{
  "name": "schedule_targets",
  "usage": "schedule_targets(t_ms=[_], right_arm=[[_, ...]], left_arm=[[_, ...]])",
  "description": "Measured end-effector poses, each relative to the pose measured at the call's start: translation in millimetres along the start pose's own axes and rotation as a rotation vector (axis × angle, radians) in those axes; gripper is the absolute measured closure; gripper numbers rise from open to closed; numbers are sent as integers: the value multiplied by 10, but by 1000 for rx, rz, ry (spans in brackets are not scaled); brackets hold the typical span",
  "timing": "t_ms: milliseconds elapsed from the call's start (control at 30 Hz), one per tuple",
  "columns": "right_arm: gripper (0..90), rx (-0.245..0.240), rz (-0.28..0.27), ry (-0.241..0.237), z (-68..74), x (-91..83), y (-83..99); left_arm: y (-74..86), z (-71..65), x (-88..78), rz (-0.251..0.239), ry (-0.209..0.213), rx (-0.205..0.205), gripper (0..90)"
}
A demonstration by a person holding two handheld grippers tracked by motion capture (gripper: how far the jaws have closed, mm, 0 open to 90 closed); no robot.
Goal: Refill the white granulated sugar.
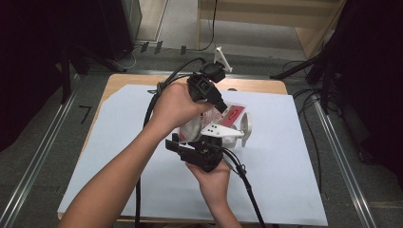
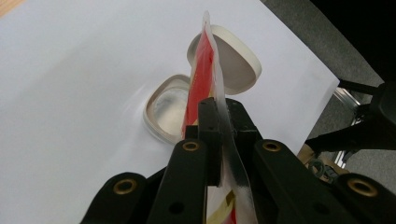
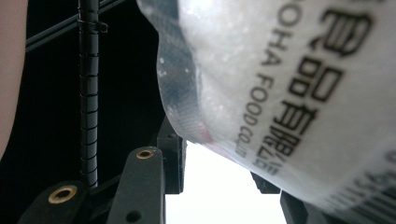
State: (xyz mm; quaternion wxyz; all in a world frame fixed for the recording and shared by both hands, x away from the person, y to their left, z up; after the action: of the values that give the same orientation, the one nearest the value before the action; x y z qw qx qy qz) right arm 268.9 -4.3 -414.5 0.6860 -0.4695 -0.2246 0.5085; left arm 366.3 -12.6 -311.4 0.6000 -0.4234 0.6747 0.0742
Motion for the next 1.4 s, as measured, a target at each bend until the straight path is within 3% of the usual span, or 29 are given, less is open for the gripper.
schedule_targets(t_ms=[300,500,700,1033,1400], right_arm=[[626,-36,10,18,-1,5,11],[646,-93,37,77,9,19,24],[764,-95,21,97,-23,-25,5],[698,-79,9,97,-34,-42,-3],[689,-55,1,96,-52,-99,-16]], left_arm=[[-3,-3,2,3,5,4,873],[-6,-19,6,6,6,2,875],[-29,-25,6,10,-9,10,871],[-61,-42,33,0,-10,14,871],[-87,-59,48,3,-1,15,872]])
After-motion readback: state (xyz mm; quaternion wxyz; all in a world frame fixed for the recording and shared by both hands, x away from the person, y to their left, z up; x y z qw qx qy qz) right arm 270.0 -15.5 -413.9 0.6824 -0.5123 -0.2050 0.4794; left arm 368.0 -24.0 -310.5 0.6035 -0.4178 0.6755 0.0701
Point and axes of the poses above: each handheld gripper's, and its own axes: x roughly forward along the jaws, y roughly out of its underside, z roughly to its left, the point moved 5 cm from there along x, roughly forward along the jaws, and after that the axes turned 1 degree about -x, right-handed, at the moved point
